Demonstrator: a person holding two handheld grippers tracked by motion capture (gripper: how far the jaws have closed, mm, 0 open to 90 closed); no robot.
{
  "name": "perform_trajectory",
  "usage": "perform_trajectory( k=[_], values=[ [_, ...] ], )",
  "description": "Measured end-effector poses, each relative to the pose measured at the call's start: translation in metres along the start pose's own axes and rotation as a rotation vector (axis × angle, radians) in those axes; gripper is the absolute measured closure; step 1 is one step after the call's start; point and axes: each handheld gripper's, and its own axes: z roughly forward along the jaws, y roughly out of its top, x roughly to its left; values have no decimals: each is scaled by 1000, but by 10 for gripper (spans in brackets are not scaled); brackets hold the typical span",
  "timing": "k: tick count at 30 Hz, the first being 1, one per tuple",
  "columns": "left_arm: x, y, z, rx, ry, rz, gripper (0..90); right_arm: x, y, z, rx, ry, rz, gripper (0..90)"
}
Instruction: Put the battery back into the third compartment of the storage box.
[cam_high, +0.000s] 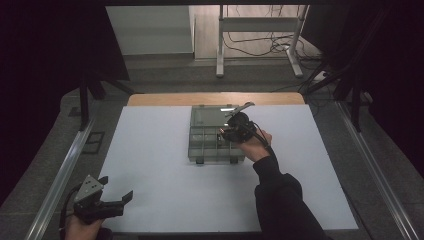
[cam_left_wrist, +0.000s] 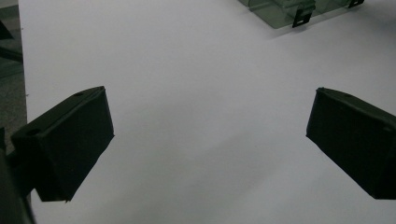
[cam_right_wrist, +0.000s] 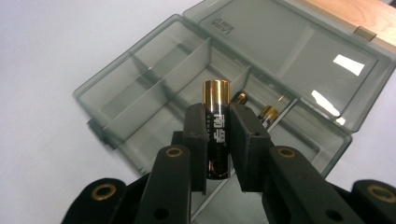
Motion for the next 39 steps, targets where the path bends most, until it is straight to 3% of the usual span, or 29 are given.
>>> perform_trajectory(
  k=[14, 26, 33, 39],
  values=[
    [0, 0, 0, 0, -2, 0, 11, -15, 10, 27, 44, -64, 61, 769],
    [1, 0, 0, -2, -5, 0, 12, -17, 9, 53, 92, -99, 84, 759],
    [0, 0, 0, 0, -4, 2, 11, -15, 10, 45, 47, -100, 81, 591],
    [0, 0, 0, 0, -3, 2, 12, -11, 8, 33, 31, -85, 37, 450]
  ],
)
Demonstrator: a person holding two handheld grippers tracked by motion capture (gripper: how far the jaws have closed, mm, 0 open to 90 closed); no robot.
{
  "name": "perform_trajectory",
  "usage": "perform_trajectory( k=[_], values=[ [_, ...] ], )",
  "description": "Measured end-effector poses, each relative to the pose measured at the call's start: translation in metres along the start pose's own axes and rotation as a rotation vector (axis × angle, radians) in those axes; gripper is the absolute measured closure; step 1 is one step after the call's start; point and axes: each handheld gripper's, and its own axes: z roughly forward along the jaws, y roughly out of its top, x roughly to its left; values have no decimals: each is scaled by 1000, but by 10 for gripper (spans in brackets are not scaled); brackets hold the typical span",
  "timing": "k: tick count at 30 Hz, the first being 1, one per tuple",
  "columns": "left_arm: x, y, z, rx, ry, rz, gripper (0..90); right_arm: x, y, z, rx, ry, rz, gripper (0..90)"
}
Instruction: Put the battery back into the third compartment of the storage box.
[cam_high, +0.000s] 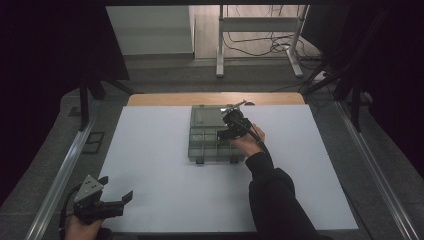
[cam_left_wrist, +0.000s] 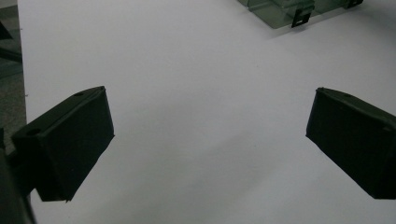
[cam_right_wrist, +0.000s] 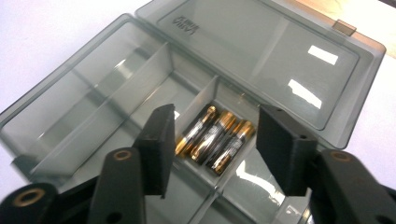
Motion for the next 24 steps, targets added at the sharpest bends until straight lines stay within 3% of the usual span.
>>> perform_trajectory(
  k=[11, 24],
  values=[
    [0, 0, 0, 1, 1, 1, 12, 10, -10, -23, -41, 55, -55, 359],
    [0, 0, 0, 2, 2, 2, 12, 14, -31, -44, -59, 105, -63, 224]
  ],
)
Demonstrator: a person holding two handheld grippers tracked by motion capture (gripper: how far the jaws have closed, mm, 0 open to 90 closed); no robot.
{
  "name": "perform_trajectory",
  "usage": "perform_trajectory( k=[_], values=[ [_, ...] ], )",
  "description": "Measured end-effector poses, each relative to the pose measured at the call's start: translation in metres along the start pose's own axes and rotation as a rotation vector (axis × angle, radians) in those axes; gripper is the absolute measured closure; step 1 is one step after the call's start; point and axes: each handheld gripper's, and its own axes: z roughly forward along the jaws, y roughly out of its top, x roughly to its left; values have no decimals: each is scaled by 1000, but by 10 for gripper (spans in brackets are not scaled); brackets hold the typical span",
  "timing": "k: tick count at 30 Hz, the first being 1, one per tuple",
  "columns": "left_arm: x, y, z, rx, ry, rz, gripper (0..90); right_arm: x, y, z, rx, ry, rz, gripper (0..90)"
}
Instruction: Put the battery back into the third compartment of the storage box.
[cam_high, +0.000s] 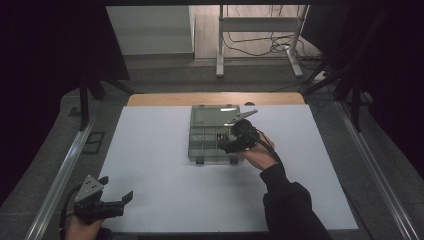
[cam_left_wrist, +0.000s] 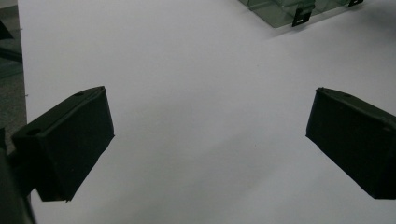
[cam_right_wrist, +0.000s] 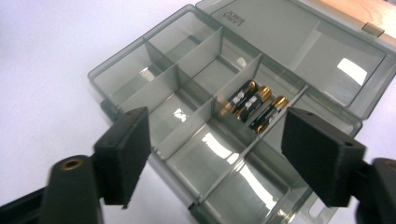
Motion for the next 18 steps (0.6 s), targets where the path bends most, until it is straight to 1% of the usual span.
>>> perform_trajectory(
  k=[4, 7, 10, 12, 18],
  values=[
    [0, 0, 0, 0, 0, 0, 12, 1, -8, -7, -1, 13, 15, 168],
    [0, 0, 0, 1, 1, 0, 12, 3, -13, -13, 11, 18, 9, 118],
    [0, 0, 0, 1, 2, 1, 12, 6, -19, -19, -6, 29, 10, 95],
    [0, 0, 0, 1, 2, 0, 12, 8, -24, -23, -18, 32, 1, 84],
    [0, 0, 0, 1, 3, 0, 11, 15, -35, -32, -46, 16, -18, 32]
  ],
)
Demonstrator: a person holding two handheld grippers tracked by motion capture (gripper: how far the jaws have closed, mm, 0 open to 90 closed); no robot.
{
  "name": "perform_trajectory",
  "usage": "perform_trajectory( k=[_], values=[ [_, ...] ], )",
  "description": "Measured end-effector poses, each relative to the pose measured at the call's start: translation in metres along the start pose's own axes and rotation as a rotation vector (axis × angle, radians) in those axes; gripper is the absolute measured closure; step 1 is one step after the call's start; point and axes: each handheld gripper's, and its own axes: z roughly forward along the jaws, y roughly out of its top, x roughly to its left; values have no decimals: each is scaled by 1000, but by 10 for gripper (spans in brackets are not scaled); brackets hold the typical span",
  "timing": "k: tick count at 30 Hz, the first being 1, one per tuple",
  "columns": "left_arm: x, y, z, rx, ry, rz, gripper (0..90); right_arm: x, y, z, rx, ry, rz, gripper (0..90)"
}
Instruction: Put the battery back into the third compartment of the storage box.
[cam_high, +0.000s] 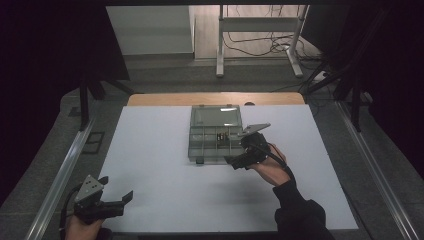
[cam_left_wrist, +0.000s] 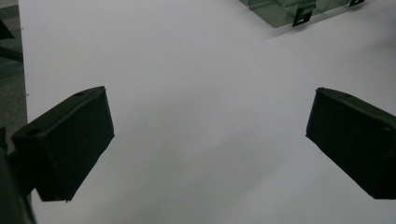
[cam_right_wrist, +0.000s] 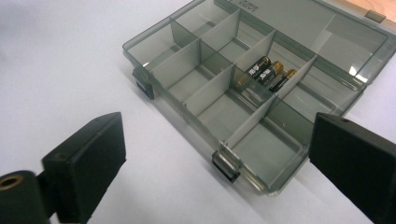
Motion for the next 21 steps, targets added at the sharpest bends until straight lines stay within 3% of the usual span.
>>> perform_trajectory(
  k=[13, 21],
  values=[
    [0, 0, 0, -1, 0, 0, 12, 5, -25, -18, -31, -40, 16, 7],
    [0, 0, 0, -2, 0, 1, 12, 10, -38, -30, -54, -42, -1, 15]
  ],
)
